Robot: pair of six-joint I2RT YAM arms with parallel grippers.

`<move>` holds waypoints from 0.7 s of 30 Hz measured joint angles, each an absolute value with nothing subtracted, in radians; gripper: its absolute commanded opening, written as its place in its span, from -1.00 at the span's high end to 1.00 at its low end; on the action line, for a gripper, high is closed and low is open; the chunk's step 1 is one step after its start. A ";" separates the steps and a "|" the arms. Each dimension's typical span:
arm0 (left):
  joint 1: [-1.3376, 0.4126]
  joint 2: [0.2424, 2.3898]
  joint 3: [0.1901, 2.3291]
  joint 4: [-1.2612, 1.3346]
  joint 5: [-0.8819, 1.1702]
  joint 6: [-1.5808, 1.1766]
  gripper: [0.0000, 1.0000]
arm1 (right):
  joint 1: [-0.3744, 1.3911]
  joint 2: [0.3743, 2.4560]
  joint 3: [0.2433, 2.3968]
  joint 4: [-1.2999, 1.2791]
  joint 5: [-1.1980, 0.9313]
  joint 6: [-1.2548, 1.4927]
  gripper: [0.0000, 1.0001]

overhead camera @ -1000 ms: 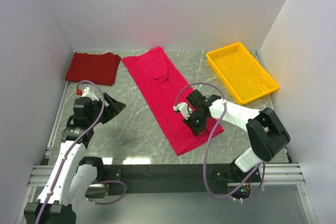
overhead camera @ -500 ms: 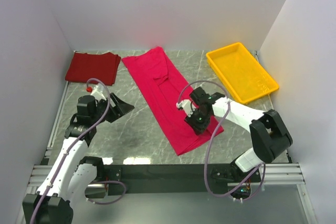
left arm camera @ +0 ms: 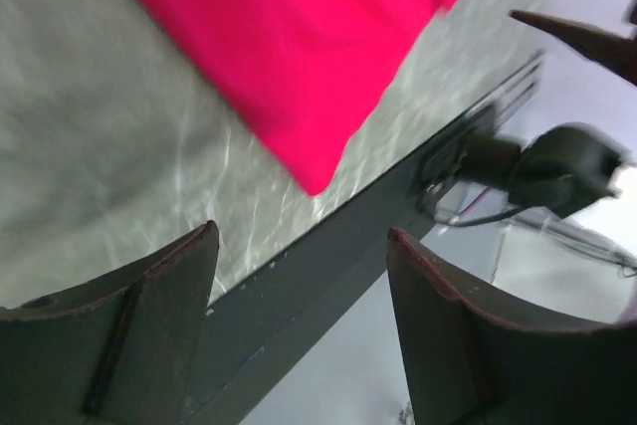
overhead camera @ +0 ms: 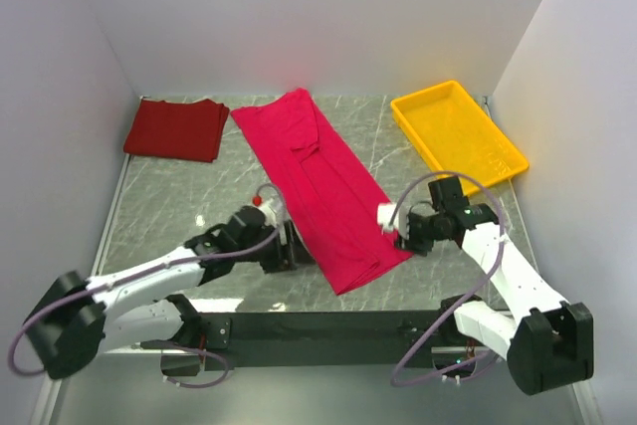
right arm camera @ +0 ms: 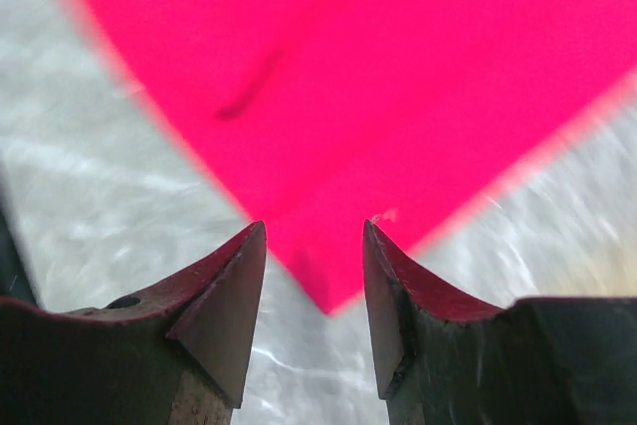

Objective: Fold and stack the t-shirts
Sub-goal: Fold the tshirt

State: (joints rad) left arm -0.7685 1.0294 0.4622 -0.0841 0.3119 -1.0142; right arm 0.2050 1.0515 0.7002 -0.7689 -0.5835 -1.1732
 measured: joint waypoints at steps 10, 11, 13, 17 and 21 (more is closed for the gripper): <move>-1.007 1.297 0.522 -0.039 0.126 -1.274 -0.28 | 0.206 1.116 0.647 -0.878 -0.727 -1.475 -0.02; -1.019 1.313 0.524 -0.024 0.114 -1.299 -0.28 | 0.204 1.116 0.647 -0.875 -0.730 -1.475 -0.02; -1.046 1.340 0.524 -0.004 0.086 -1.359 -0.27 | 0.200 1.110 0.647 -0.871 -0.731 -1.472 -0.02; -1.093 1.351 0.490 0.048 0.031 -1.493 -0.27 | 0.185 1.081 0.647 -0.857 -0.727 -1.454 -0.02; -1.140 1.354 0.469 0.067 -0.050 -1.628 -0.27 | 0.169 1.053 0.648 -0.841 -0.723 -1.415 -0.02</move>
